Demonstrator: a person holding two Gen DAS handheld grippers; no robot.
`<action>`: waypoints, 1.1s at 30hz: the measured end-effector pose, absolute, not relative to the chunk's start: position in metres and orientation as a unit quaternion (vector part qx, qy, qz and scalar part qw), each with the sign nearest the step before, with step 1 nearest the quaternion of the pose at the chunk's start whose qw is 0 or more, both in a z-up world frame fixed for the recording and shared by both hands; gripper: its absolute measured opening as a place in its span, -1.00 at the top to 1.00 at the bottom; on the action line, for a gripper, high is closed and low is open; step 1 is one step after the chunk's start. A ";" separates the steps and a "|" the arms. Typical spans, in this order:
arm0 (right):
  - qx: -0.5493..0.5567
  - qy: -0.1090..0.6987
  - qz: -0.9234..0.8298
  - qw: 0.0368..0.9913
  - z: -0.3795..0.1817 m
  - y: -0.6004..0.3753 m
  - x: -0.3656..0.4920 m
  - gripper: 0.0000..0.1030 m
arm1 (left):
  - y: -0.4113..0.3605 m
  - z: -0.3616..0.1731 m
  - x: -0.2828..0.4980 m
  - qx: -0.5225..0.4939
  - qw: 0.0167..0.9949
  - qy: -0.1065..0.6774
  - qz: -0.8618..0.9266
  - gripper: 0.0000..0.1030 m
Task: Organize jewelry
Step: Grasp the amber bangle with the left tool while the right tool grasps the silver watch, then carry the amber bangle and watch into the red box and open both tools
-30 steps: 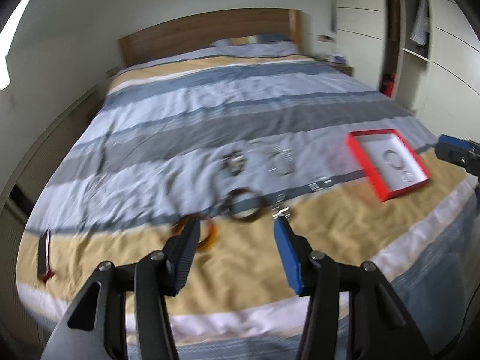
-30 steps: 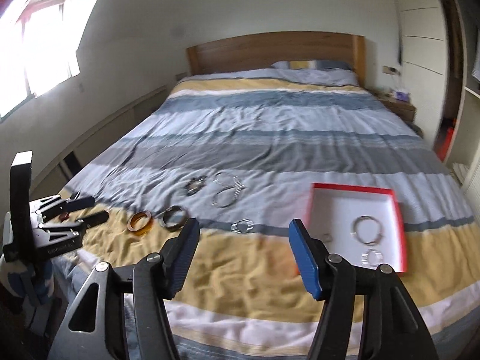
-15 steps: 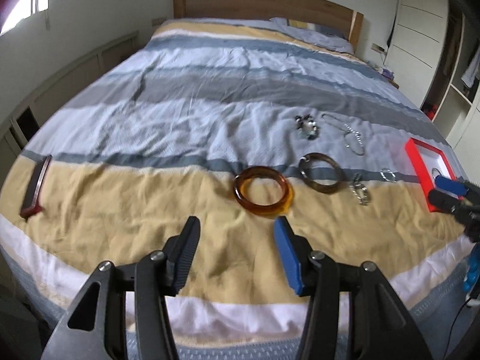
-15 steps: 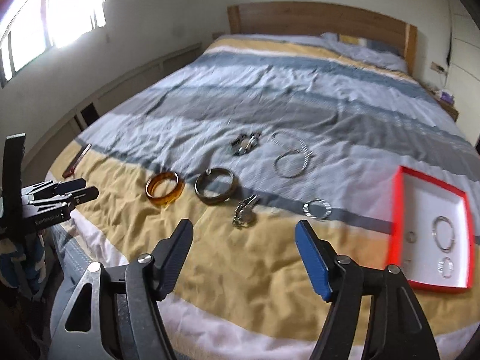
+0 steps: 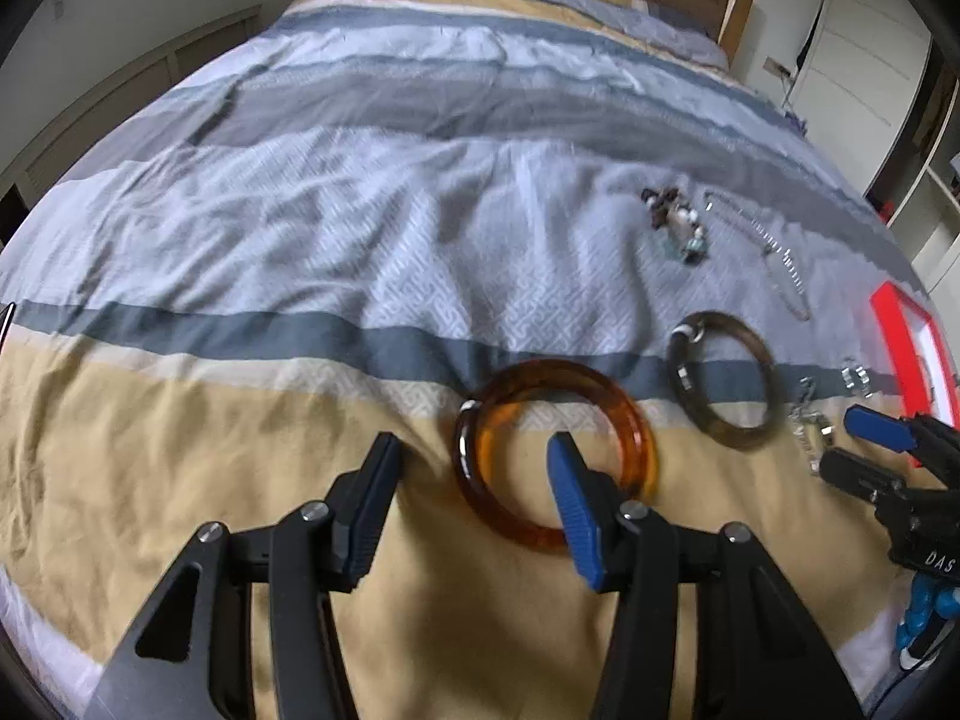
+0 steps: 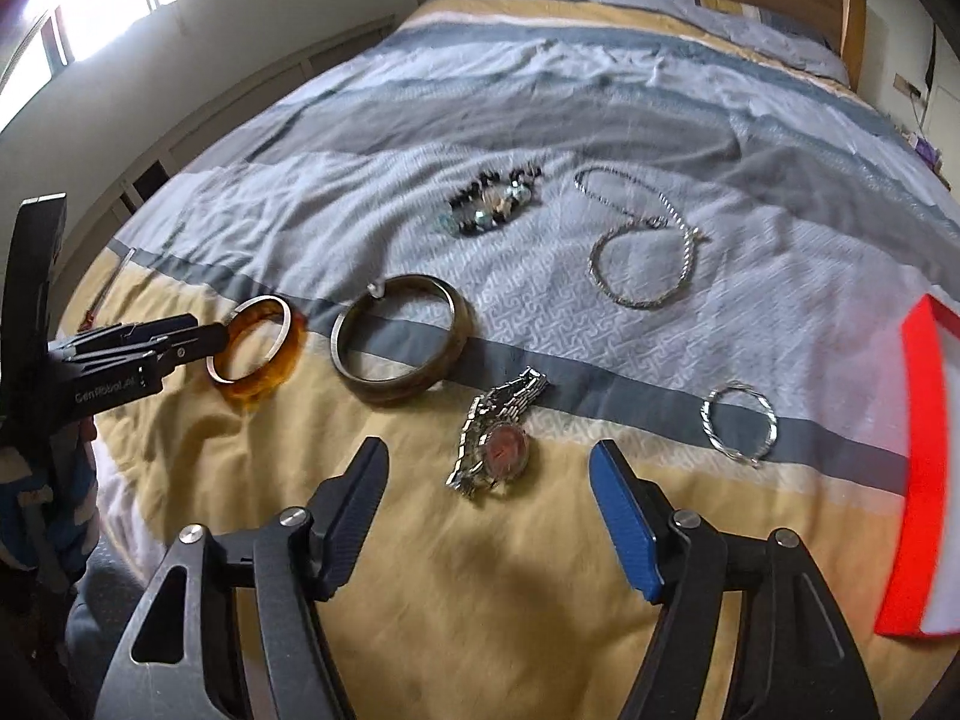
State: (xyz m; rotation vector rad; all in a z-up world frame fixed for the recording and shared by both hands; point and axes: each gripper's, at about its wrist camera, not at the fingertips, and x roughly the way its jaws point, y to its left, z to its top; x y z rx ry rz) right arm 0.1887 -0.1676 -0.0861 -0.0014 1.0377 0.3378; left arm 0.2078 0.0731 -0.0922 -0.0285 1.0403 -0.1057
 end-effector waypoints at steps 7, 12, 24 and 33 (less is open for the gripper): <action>-0.007 0.511 0.177 0.841 -0.105 -0.163 0.198 0.63 | 0.067 -0.104 0.206 -0.003 0.870 0.492 -0.037 0.70; 0.004 0.509 0.192 0.839 -0.098 -0.167 0.192 0.67 | 0.074 -0.094 0.199 -0.012 0.876 0.481 -0.027 0.81; 0.023 0.468 0.190 0.863 -0.040 -0.195 0.133 0.67 | 0.056 -0.045 0.147 -0.003 0.893 0.448 -0.037 0.81; 0.040 0.422 0.154 0.892 0.007 -0.250 0.086 0.67 | -0.001 -0.001 0.116 0.012 0.900 0.426 -0.090 0.81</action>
